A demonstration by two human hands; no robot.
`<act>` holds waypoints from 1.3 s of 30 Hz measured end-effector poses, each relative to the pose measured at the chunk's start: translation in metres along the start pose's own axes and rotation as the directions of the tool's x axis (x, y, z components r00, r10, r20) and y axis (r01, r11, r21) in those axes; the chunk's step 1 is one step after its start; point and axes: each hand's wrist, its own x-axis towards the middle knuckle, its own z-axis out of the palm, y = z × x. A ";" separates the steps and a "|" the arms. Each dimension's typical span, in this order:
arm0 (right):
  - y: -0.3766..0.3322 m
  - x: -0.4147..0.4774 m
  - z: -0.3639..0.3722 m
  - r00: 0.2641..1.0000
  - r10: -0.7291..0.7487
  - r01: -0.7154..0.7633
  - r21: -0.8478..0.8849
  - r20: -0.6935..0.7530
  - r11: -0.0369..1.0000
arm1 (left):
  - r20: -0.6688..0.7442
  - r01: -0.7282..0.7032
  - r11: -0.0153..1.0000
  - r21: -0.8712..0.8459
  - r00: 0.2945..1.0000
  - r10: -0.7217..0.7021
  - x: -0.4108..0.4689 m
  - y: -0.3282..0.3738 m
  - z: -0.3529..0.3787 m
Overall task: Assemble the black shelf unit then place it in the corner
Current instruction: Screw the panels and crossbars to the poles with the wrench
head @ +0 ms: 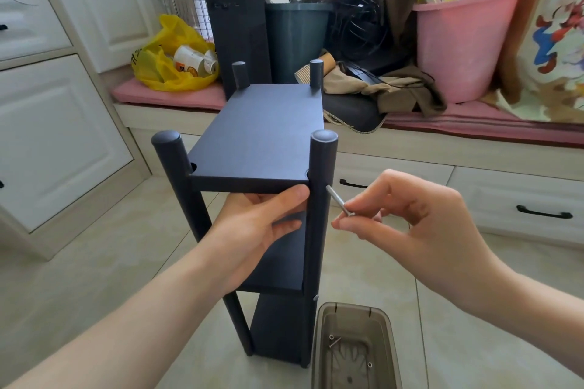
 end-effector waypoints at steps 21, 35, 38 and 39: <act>0.003 0.007 0.006 0.998 0.056 -0.055 0.043 -0.010 0.998 | 0.055 -0.013 1.000 -0.024 0.998 0.014 0.000 -0.002 -0.001; 0.005 0.016 0.010 0.998 0.065 -0.066 0.031 0.014 0.997 | 0.059 -0.082 0.996 -0.029 0.995 0.083 0.001 -0.004 0.000; 0.006 0.017 0.009 0.999 0.045 -0.045 -0.018 0.002 0.999 | 0.058 -0.089 0.995 -0.039 0.994 0.091 0.001 -0.003 0.001; 0.006 0.017 0.008 1.000 0.020 -0.020 -0.056 0.001 0.998 | 0.060 -0.090 0.995 -0.042 0.994 0.092 0.001 -0.003 0.002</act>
